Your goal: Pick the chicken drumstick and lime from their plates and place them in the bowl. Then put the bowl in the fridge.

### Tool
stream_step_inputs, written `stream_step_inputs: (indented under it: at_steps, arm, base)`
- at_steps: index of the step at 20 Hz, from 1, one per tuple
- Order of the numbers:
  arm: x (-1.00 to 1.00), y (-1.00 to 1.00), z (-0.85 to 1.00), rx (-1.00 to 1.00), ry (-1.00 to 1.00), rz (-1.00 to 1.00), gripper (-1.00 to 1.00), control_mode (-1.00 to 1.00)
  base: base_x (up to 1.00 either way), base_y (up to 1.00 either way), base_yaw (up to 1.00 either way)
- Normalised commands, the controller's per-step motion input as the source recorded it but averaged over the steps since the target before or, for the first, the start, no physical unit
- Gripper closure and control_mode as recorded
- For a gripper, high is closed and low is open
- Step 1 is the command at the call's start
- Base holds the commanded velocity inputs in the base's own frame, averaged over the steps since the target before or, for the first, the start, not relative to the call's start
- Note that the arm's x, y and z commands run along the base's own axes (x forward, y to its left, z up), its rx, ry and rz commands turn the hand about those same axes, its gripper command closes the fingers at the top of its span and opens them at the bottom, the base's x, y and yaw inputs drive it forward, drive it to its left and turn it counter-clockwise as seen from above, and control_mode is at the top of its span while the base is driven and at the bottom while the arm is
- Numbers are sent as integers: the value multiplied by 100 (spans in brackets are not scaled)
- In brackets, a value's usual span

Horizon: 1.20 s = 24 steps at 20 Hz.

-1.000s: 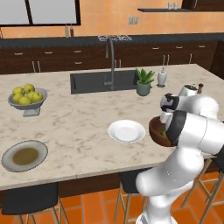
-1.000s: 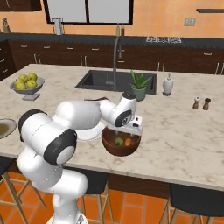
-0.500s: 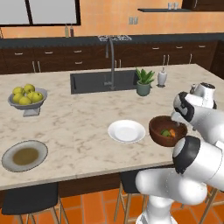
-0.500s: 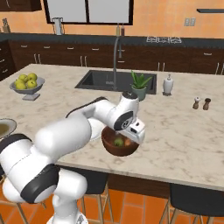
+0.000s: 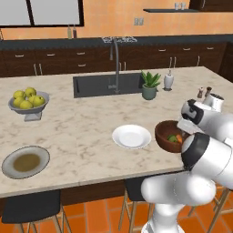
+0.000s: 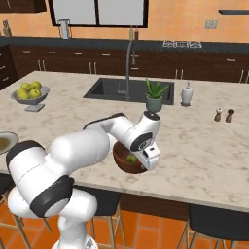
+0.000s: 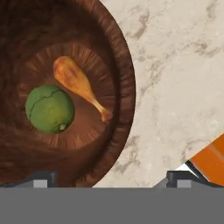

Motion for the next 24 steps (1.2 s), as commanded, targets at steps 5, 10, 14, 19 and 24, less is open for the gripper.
stream_step_inputs:
  at_steps: [5,10,14,19,24]
  arm:
    - [21,-2,-30,0,1,-2,-100,-100]
    - [13,-4,-38,3,5,-5,-100,-100]
    - [14,5,-52,2,2,-6,100,-100]
    - [1,41,-64,1,-1,0,100,-100]
    - [-15,88,-91,0,-13,-3,100,-100]
  base:
    - [0,0,0]
    - [0,0,0]
    - [0,0,0]
    - [0,0,0]
    - [0,0,0]
